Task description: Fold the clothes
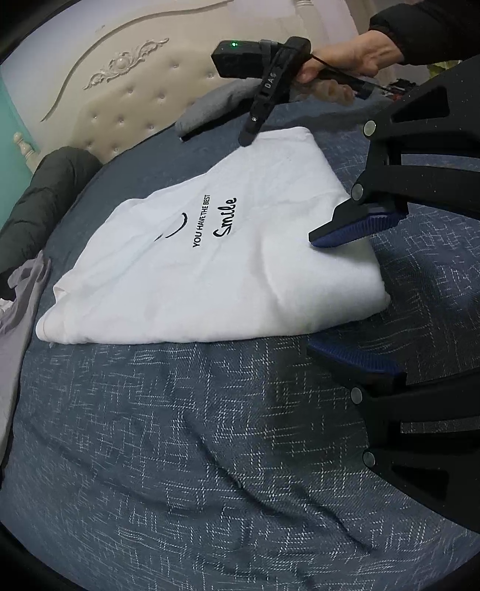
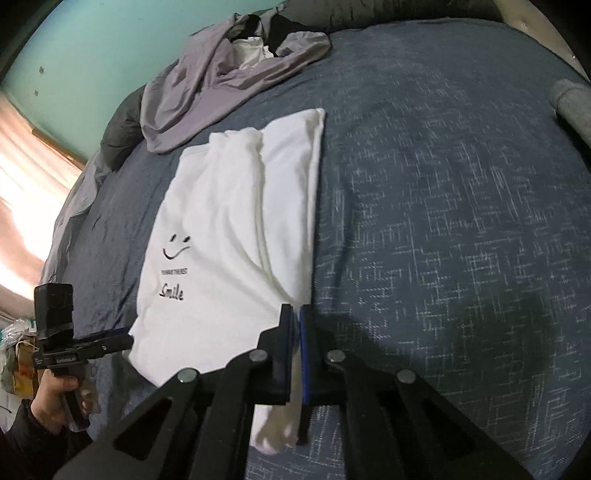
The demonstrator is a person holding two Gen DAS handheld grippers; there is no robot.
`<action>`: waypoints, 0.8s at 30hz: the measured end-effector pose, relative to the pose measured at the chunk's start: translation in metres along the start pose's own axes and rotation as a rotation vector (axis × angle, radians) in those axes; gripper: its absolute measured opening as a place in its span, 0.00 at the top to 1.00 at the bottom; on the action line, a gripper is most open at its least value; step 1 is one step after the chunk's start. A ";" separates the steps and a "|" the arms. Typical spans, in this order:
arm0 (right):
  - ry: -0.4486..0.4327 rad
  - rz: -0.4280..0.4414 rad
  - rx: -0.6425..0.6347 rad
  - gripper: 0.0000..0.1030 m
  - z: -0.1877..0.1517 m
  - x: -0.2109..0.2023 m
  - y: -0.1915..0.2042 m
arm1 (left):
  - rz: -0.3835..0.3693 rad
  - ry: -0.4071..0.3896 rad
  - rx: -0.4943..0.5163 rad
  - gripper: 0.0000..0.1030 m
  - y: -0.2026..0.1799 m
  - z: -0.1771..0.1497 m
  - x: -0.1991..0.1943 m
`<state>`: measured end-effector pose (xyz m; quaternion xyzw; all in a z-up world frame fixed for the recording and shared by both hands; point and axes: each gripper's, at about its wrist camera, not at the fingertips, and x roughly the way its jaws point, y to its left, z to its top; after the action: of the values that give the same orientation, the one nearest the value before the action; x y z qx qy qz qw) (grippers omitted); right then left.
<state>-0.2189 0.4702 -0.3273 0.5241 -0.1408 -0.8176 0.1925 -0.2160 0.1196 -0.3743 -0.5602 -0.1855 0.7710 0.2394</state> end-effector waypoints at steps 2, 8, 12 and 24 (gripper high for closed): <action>0.018 0.017 0.019 0.97 -0.004 0.005 -0.002 | 0.003 0.000 0.000 0.44 0.000 -0.001 -0.001; 0.046 0.054 0.134 0.94 -0.013 0.007 -0.019 | 0.018 0.000 -0.009 0.39 0.009 0.001 -0.010; 0.038 0.088 0.169 0.78 -0.017 -0.003 -0.022 | -0.002 0.015 -0.018 0.38 0.016 0.005 -0.012; 0.118 0.098 0.171 0.41 -0.036 0.007 -0.008 | -0.094 0.052 -0.112 0.25 0.031 0.008 -0.002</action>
<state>-0.1901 0.4733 -0.3512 0.5783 -0.2239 -0.7598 0.1951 -0.2279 0.0931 -0.3873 -0.5833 -0.2483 0.7324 0.2484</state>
